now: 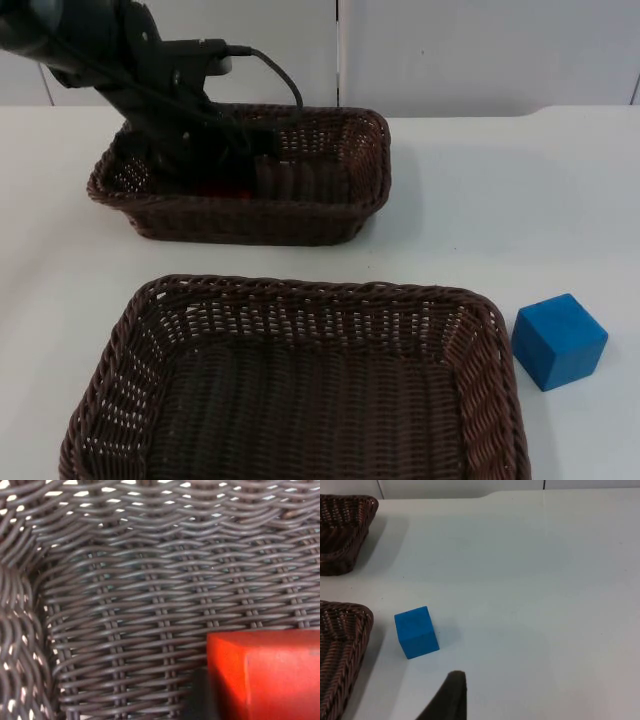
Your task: Pick up one cube with the left hand and place it into the upper basket. Pick up one cube with the right hand and place it into the lower basket.
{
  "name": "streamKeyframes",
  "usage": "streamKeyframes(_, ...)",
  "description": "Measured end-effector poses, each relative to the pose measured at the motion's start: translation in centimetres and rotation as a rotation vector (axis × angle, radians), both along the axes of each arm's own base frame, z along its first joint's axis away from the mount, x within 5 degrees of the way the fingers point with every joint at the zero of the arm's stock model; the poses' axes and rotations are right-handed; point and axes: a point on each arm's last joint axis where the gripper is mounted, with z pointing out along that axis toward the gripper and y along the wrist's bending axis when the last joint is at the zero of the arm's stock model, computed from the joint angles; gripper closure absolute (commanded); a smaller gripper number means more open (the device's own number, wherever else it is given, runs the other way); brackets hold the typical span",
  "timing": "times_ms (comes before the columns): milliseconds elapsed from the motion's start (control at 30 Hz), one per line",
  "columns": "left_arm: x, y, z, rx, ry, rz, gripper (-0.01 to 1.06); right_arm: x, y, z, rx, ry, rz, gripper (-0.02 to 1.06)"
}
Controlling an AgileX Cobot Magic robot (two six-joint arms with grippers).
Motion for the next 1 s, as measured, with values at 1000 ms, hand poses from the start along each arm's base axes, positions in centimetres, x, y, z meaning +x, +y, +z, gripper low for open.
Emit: streamKeyframes(1000,-2.6,0.0,18.4,-0.088,-0.181,-0.055,0.00,0.0,0.0,0.0,0.002,0.000,-0.001,0.00)
